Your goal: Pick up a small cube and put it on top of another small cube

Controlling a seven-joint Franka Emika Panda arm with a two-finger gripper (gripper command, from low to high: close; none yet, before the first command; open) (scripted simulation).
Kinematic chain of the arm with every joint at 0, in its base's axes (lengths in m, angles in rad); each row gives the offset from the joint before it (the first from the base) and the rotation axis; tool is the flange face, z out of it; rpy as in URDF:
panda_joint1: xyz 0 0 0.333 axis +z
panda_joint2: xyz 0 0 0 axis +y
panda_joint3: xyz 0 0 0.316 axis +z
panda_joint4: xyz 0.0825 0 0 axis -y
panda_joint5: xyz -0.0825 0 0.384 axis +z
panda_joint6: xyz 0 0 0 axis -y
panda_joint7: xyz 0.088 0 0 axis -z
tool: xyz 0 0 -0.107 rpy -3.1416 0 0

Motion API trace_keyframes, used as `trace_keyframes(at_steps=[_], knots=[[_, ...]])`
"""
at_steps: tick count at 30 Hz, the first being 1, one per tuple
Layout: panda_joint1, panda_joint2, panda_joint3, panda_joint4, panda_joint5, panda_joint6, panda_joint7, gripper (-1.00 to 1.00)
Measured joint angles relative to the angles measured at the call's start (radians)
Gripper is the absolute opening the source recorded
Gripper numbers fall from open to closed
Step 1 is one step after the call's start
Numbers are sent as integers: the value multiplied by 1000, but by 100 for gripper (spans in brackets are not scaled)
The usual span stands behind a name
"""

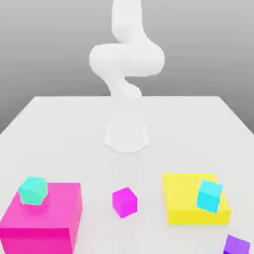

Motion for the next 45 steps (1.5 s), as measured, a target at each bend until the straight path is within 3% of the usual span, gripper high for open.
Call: trace_keyframes(at_steps=[19, 30, 34, 35, 41, 45], knots=[[211, 695, 51, 73, 8, 169, -367, 0], [288, 1096, 105, 115, -76, 265, -517, 0], [312, 1241, 91, 144, -105, 355, -517, 0], [316, 1273, 86, 151, -110, 379, -514, -100], [318, 1289, 84, 154, -112, 390, -513, -100], [307, 1194, 98, 133, -97, 316, -525, -100]])
